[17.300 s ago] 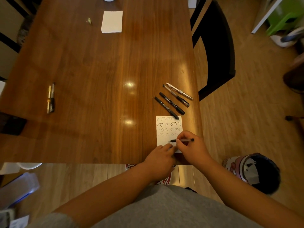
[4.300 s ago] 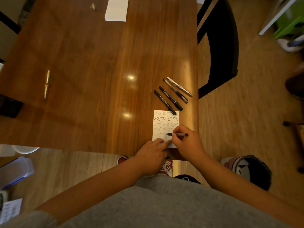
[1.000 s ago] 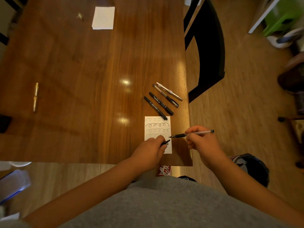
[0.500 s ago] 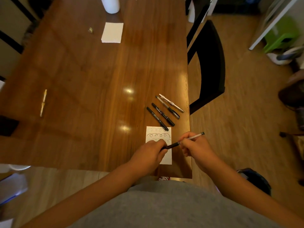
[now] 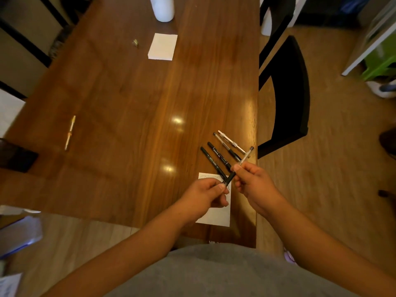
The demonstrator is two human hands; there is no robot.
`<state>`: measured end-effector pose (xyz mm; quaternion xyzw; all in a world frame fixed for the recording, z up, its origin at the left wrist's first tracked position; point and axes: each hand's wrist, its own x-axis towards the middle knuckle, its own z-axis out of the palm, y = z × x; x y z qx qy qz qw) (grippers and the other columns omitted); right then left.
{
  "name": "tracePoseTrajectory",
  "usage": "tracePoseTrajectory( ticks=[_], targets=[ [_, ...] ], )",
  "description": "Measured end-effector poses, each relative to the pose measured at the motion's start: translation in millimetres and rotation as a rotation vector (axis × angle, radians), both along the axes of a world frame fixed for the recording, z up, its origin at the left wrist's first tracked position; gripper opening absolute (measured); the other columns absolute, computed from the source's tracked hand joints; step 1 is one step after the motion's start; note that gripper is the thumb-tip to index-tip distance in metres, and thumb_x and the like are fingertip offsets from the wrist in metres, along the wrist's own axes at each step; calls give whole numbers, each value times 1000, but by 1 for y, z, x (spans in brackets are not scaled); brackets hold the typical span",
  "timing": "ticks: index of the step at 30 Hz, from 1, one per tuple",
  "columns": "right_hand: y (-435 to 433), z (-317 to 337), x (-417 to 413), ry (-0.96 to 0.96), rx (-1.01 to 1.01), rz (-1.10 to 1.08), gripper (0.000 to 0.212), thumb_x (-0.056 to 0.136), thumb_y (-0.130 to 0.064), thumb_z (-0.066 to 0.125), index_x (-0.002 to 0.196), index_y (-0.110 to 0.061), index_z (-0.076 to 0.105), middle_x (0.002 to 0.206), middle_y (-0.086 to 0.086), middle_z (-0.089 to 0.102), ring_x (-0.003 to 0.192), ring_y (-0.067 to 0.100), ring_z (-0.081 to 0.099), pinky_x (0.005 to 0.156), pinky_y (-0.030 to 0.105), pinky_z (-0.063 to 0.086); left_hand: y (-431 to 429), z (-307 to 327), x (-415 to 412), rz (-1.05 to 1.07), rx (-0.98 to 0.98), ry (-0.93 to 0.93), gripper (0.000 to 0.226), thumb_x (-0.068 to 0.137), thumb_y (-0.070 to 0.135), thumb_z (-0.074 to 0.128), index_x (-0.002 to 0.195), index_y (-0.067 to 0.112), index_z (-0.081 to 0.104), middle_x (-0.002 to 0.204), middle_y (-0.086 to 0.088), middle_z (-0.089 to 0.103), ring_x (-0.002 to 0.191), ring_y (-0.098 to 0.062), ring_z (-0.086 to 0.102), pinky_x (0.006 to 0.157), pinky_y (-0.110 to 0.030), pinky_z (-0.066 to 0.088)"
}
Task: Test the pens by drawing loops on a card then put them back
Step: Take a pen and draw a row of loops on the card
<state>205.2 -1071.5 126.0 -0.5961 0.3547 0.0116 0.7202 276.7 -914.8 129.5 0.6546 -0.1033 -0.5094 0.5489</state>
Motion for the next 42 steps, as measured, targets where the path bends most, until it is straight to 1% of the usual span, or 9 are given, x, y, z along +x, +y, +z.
tracePoseTrajectory(
  ticks=[3, 5, 9, 12, 15, 19, 27, 37, 42],
  targets=[
    [-2, -2, 10, 2, -6, 25, 28, 100, -25, 51, 97, -2, 66, 60, -5, 56, 56, 8, 52, 54, 20, 47, -2, -2, 8, 7, -13, 82, 24, 102, 18, 45, 95, 10, 66, 72, 1, 66, 76, -13, 66, 82, -30, 56],
    [-2, -6, 15, 25, -72, 64, 27, 100, -27, 51, 92, -9, 69, 60, -7, 58, 56, 6, 55, 54, 19, 48, -7, -5, 13, -27, 29, 15, 22, 102, 19, 45, 95, 15, 65, 77, 2, 70, 80, -12, 68, 87, -34, 56],
    [-13, -17, 29, 46, -260, 166, 24, 99, -30, 53, 82, -16, 65, 67, -7, 64, 59, 2, 61, 54, 17, 47, -15, -21, 14, -70, 149, -203, 14, 100, 30, 49, 101, 26, 62, 97, 7, 71, 94, -7, 66, 85, -32, 53],
    [-40, -25, 44, 127, -492, 171, 19, 96, -33, 57, 80, -25, 61, 73, -4, 66, 64, 7, 66, 51, 19, 49, -6, -40, 7, -145, 320, -502, 25, 96, 43, 53, 116, 29, 58, 119, 10, 60, 110, -7, 55, 86, -26, 47],
    [-84, -35, 68, 255, -787, 219, 14, 91, -37, 64, 83, -30, 55, 75, -7, 63, 64, 10, 63, 49, 26, 47, 4, -59, 4, -281, 483, -831, 41, 94, 47, 55, 131, 30, 50, 137, 8, 47, 126, -12, 41, 100, -29, 41],
    [-123, -52, 97, 416, -1060, 425, 16, 91, -36, 65, 79, -27, 57, 71, -2, 60, 59, 14, 57, 48, 25, 42, 18, -78, -3, -459, 631, -982, 55, 92, 51, 54, 141, 31, 39, 154, 4, 28, 140, -18, 24, 113, -37, 27],
    [-132, -83, 117, 384, -1017, 509, 15, 88, -33, 68, 80, -24, 59, 77, 1, 61, 69, 16, 56, 61, 33, 49, 25, -94, -10, -480, 651, -1049, 63, 87, 52, 60, 142, 35, 35, 157, 6, 22, 143, -18, 17, 114, -39, 20],
    [-117, -99, 105, 312, -1023, 505, 17, 85, -38, 70, 80, -31, 56, 71, -7, 60, 64, 11, 58, 56, 33, 54, 30, -102, -9, -441, 626, -1071, 64, 81, 53, 66, 137, 35, 41, 152, 7, 27, 138, -17, 22, 109, -37, 25],
    [-114, -94, 97, 318, -1055, 521, 19, 87, -45, 65, 88, -26, 64, 77, -6, 62, 67, 11, 58, 55, 31, 54, 31, -102, -8, -438, 606, -1048, 63, 82, 53, 65, 138, 34, 41, 152, 7, 27, 139, -16, 20, 109, -36, 23]
  ],
)
